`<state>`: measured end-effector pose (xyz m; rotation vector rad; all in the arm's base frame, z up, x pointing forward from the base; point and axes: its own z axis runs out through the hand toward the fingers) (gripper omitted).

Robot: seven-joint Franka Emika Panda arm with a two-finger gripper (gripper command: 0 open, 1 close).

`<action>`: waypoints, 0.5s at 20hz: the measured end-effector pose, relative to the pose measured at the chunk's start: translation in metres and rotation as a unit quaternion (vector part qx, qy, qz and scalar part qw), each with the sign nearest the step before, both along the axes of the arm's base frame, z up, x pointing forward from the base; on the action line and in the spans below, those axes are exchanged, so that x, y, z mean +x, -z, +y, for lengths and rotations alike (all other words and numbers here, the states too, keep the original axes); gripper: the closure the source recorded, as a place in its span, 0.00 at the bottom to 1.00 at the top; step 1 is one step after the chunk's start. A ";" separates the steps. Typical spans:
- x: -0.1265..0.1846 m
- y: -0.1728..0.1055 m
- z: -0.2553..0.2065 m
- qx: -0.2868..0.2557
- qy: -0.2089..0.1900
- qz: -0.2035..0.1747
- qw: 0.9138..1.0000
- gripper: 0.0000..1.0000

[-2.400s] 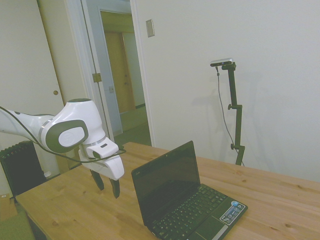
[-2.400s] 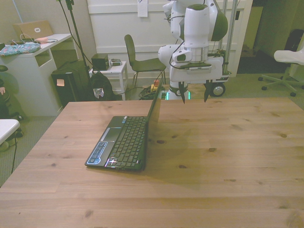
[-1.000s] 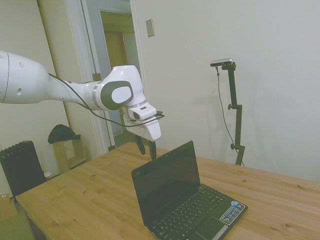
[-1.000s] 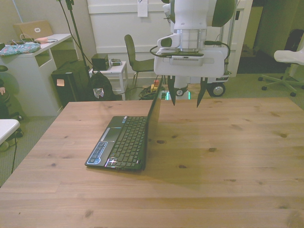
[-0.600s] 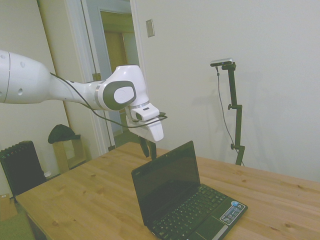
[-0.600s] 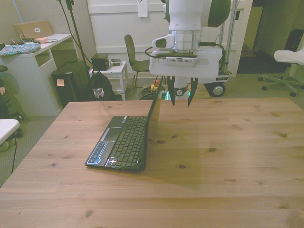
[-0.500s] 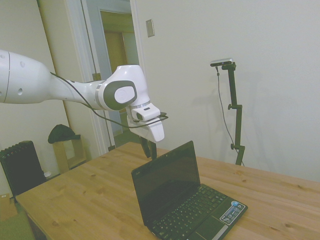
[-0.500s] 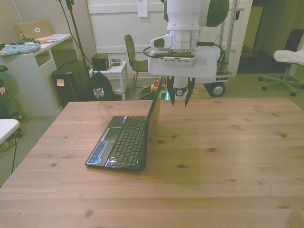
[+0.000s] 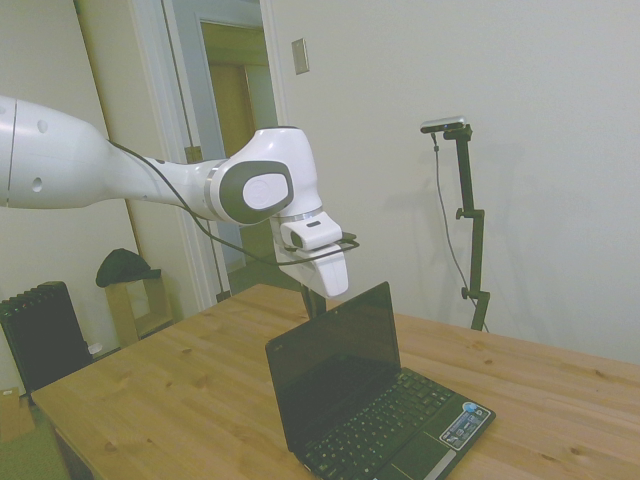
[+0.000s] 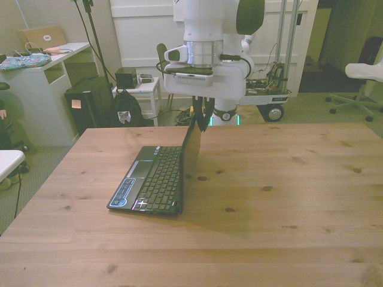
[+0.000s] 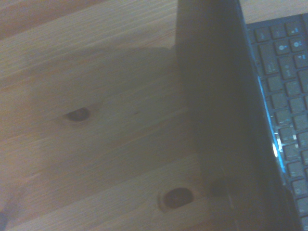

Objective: Close the laptop

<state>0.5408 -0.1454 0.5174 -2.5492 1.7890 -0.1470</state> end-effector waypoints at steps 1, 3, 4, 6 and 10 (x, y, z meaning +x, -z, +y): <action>-0.003 -0.001 -0.008 0.000 0.004 0.000 1.000 1.00; -0.011 0.001 -0.027 0.000 0.012 0.002 1.000 1.00; -0.018 0.004 -0.038 0.001 0.015 0.005 1.000 1.00; -0.032 0.012 -0.061 0.004 0.021 0.012 1.000 1.00; -0.056 0.040 -0.099 0.008 0.033 0.028 0.999 1.00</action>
